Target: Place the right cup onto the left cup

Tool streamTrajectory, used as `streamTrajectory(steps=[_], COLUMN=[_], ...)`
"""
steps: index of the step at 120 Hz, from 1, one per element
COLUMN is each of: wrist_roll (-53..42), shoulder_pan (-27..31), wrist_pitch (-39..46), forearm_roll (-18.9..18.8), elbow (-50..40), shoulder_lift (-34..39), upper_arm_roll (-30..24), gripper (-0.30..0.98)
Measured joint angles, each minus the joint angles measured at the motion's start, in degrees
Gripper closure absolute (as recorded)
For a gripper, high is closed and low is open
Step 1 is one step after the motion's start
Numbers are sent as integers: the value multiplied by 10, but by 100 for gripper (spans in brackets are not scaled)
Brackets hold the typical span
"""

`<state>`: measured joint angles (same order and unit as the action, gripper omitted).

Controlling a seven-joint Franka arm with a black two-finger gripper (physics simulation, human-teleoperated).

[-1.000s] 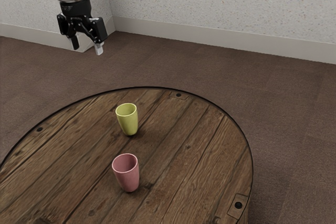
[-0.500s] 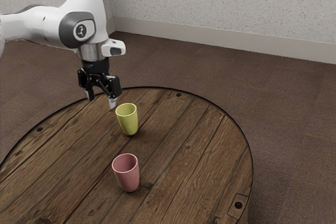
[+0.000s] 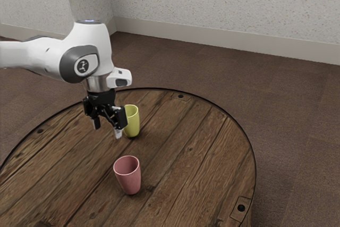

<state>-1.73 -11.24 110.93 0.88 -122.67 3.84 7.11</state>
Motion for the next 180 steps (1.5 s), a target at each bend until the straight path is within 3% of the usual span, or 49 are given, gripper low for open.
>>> streamTrajectory(steps=[66,149,180], wrist_roll=[48,72,76], shoulder_pan=[-3,-22,-18], wrist_pitch=[81,135,143], forearm_roll=[0,11,13], elbow=[-84,-82,-81], shoulder_lift=[-7,-80,-80], upper_arm_roll=[-14,-16,-16], gripper=[2,3,34])
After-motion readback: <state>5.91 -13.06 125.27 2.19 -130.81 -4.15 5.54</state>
